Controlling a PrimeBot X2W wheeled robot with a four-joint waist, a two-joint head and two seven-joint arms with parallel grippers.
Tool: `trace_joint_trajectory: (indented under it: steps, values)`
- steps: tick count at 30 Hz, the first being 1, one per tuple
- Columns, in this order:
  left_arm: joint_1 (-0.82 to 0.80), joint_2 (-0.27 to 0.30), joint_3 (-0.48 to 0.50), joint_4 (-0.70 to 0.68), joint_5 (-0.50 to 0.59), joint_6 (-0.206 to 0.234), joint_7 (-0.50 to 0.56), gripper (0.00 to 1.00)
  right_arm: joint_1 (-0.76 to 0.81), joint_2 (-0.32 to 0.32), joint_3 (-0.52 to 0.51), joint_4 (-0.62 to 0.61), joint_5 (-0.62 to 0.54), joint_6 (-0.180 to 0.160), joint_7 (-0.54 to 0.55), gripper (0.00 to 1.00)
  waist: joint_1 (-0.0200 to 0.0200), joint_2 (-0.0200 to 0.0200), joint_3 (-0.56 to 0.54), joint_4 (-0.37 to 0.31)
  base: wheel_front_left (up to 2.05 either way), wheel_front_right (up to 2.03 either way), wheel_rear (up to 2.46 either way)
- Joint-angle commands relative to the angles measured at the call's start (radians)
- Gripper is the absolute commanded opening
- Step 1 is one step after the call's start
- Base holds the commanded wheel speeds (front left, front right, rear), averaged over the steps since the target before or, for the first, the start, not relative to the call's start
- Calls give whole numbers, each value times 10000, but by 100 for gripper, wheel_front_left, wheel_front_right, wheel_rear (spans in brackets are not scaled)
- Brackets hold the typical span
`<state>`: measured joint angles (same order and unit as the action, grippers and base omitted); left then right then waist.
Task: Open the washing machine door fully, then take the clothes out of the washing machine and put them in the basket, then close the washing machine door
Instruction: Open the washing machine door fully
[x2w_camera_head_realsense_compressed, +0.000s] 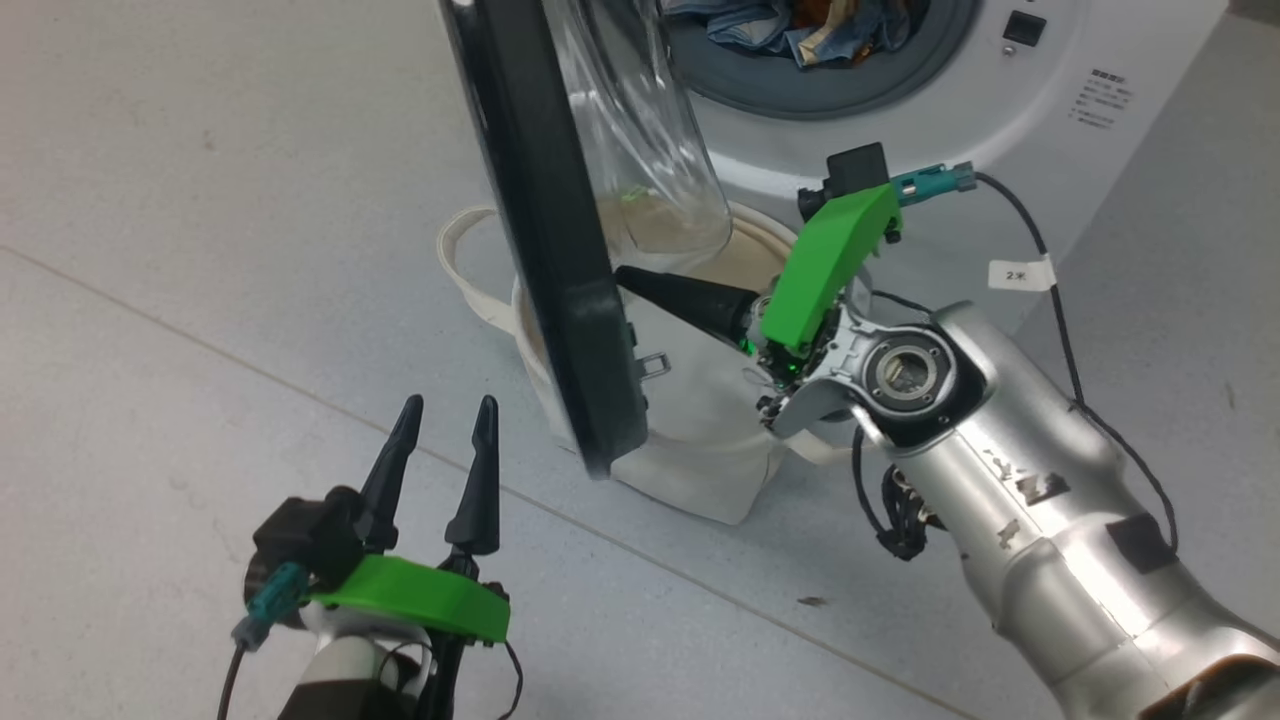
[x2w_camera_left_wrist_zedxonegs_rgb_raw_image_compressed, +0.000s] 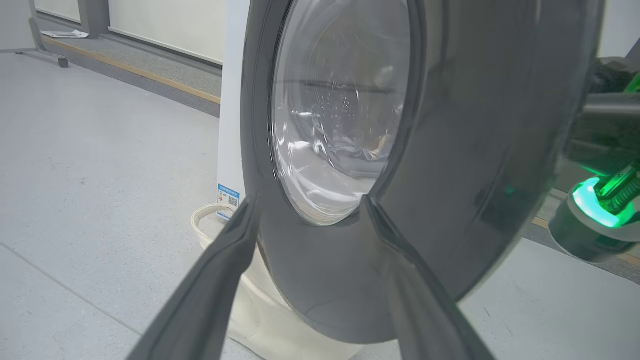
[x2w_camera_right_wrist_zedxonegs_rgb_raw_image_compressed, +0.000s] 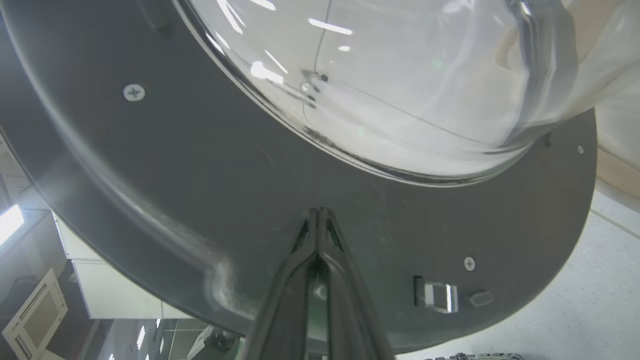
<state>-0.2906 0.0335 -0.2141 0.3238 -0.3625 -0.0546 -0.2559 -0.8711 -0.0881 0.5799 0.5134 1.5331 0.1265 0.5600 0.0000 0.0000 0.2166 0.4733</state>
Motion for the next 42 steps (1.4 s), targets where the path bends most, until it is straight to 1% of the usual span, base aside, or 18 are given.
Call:
trace_joint_trajectory:
  steps: [1,4,8,9,10,12,14,19,22,25,28,31,34,37,39,40,42]
  values:
    - [-141,168,322,-316,60,-40,-59,100,-53,310,108,-239,57,42,-209,0,0,0,-41,60,0,0,0]
    - [-159,168,390,-308,123,-52,-59,100,-84,349,272,-114,119,42,-516,0,0,0,-118,62,0,0,0]
    - [-118,168,657,-280,255,-94,-59,100,-152,370,479,-17,108,42,-1125,0,0,0,-237,-149,0,0,0]
    - [-115,168,738,-257,295,-117,-59,100,-152,372,521,-19,55,42,-1380,24,0,0,-284,-204,0,0,0]
    - [-117,168,833,-232,356,-140,-59,100,-151,373,618,-100,-23,42,-1593,100,0,0,-316,-275,0,0,0]
    - [-131,184,1019,-164,463,-207,-59,100,-86,370,917,-243,-350,42,-1902,100,0,0,-427,-423,0,0,0]
    - [-143,264,1200,-72,554,-282,-59,100,34,195,1181,-434,-850,42,-2435,100,0,0,-575,-600,0,0,0]
    - [-293,701,1574,297,740,-451,-59,100,427,-853,2122,-1500,-2708,42,-4802,100,0,0,-925,-1117,0,0,0]
    - [-340,1031,1858,429,776,-507,-59,100,776,-1495,2419,-1906,-3342,42,-6102,100,0,0,-1124,-1541,0,0,0]
    - [-356,1389,2165,528,764,-545,-59,100,1082,-2070,2469,-2073,-3878,42,-7214,100,0,0,-1275,-2002,0,0,0]
    - [-294,1783,2492,567,668,-583,-59,100,1409,-2518,2515,-2164,-4506,42,-7831,100,0,0,-1427,-2503,0,0,0]
    - [-194,2189,2777,542,585,-611,-59,100,1869,-2879,2109,-2070,-5158,42,-8106,100,0,0,-1576,-2942,0,0,0]
    - [-91,2491,3020,464,447,-633,-59,100,2484,-3077,1276,-1920,-5984,42,-8197,100,0,0,-1674,-3281,0,0,0]
    - [-13,2711,3136,437,253,-661,-54,100,3333,-2997,-139,-2051,-6971,42,-8211,100,0,0,-1736,-3512,0,0,0]
    - [53,2848,3182,432,126,-678,-30,100,4009,-2799,-1030,-2204,-7738,42,-8213,100,0,0,-1807,-3654,0,0,0]
    - [53,2848,3182,432,126,-678,-30,100,4009,-2799,-1030,-2204,-7738,42,-8213,100,0,0,-1807,-3654,0,0,0]
    - [131,2962,3180,416,29,-692,9,100,4653,-2547,-1783,-2372,-8365,42,-8214,100,0,0,-1866,-3777,0,0,0]
